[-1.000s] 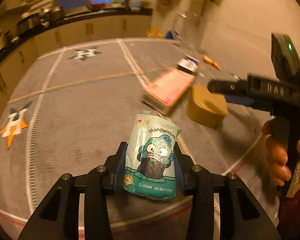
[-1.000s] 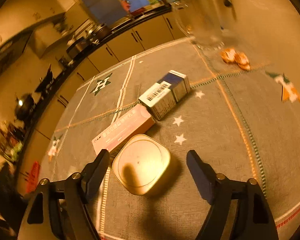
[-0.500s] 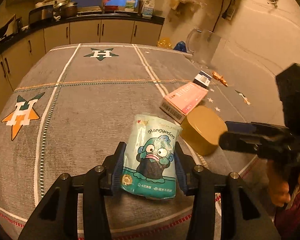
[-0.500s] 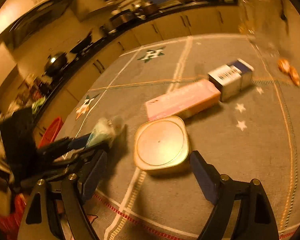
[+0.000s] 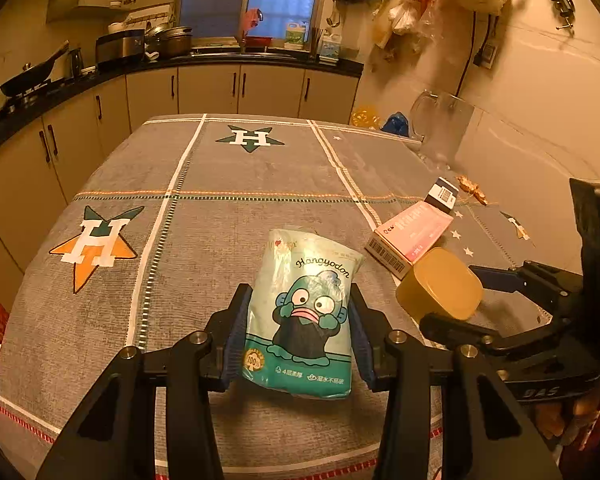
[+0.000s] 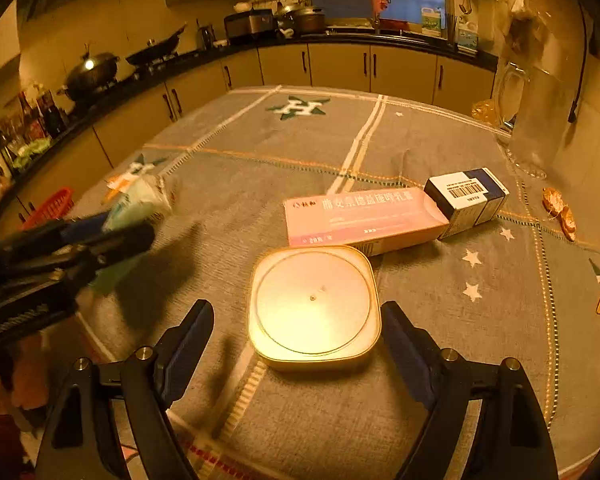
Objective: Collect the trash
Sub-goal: 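Lift the tissue pack and tan container off the table with both tools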
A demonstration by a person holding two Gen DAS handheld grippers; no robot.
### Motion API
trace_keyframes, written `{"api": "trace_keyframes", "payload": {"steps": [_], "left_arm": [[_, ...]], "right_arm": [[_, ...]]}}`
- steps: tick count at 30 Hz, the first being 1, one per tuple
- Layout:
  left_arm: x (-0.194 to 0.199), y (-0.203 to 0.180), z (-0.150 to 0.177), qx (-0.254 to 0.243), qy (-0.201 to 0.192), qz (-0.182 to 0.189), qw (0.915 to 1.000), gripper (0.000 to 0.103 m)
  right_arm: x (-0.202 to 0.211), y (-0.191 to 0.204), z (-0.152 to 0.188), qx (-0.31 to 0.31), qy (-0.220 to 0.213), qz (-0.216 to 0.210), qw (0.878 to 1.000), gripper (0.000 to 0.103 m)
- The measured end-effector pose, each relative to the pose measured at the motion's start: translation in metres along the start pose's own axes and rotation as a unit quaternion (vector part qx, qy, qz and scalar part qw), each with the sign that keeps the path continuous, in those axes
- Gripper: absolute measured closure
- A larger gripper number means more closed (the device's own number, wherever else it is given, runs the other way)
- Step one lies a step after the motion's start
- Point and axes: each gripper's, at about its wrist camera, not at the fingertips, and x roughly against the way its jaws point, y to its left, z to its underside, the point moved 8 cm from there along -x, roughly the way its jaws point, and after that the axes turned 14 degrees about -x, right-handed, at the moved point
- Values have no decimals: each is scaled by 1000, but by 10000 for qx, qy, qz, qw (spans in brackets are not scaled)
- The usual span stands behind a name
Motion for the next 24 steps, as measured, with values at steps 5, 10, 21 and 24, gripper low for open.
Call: {"api": "trace_keyframes", "payload": {"steps": [5, 10, 21, 24], "left_arm": [[1, 0, -1, -57, -38, -77, 9999, 58], [1, 0, 0, -68, -40, -134, 9999, 58], [3, -4, -1, -182, -98, -188, 9996, 57], [2, -6, -1, -237, -79, -191, 9995, 57]], "right_arm": [[-2, -3, 3, 80, -57, 196, 9998, 34], [8, 0, 3, 10, -248, 83, 9997, 34], [36, -2, -10, -362, -846, 10, 9958, 34], [37, -5, -12, -418, -866, 105, 9953, 34]]}}
